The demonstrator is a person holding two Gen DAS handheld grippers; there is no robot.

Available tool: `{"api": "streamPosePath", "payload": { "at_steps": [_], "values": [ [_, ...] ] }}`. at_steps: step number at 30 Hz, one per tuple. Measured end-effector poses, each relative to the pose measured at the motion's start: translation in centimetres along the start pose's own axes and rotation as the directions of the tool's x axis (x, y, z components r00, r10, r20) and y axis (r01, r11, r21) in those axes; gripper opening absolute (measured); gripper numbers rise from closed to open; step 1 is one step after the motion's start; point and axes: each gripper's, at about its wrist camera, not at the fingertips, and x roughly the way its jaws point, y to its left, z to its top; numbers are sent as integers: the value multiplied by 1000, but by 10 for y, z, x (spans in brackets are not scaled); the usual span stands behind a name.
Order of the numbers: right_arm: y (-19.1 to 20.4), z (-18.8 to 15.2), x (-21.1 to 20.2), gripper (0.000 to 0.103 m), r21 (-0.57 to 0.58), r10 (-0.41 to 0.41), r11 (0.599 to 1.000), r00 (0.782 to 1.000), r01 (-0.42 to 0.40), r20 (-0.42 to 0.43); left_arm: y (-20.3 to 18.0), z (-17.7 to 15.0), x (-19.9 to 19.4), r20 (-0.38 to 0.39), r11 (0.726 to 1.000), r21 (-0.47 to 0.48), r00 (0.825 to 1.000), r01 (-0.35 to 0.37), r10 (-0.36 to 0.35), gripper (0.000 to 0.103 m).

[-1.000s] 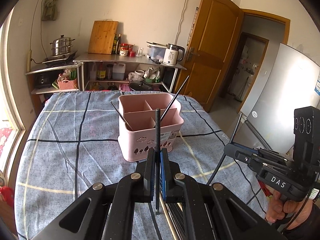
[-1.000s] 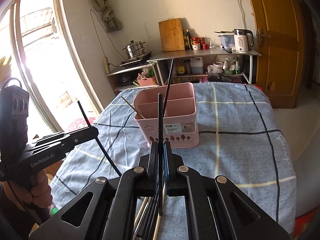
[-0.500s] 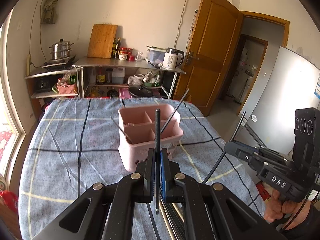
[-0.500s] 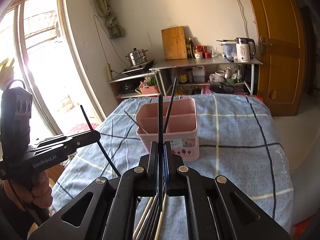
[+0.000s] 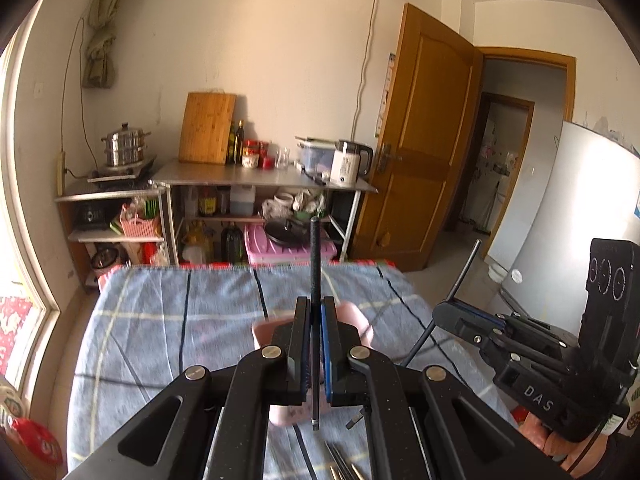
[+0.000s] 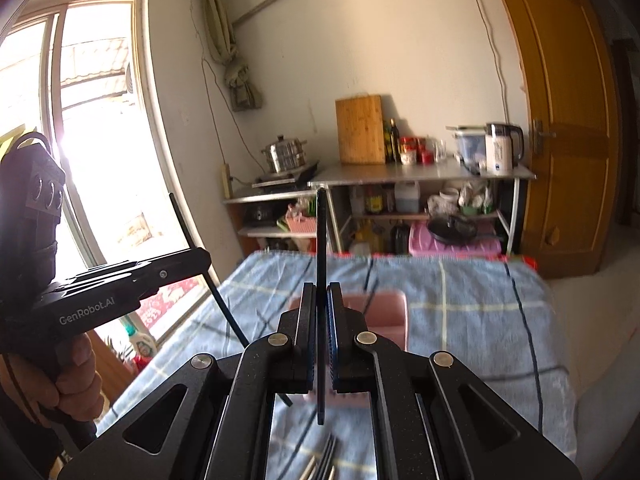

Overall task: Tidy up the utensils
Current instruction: 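Lift both chopsticks over the pink basket and open both tools to drop them in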

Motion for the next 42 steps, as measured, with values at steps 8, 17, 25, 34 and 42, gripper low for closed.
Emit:
{"api": "streamPosePath", "payload": {
  "at_steps": [8, 17, 25, 34, 42],
  "values": [
    [5, 27, 16, 5, -10, -10, 1000, 997, 11, 74, 5, 26, 20, 39, 999, 16, 999, -30, 29, 4],
    [5, 14, 40, 5, -33, -32, 999, 998, 34, 48, 18, 3, 53, -3, 999, 7, 999, -49, 49, 4],
    [-8, -14, 55, 5, -14, -49, 999, 998, 48, -43, 31, -29, 70, -76, 998, -18, 995, -61, 60, 5],
    [-17, -32, 61, 10, -2, -62, 998, 990, 62, -125, 38, -48, 73, -130, 997, -45, 990, -67, 61, 11],
    [-23, -45, 27, 22, 24, -52, 998, 993, 55, -102, 37, -71, 45, -110, 996, -72, 993, -58, 50, 15]
  ]
}}
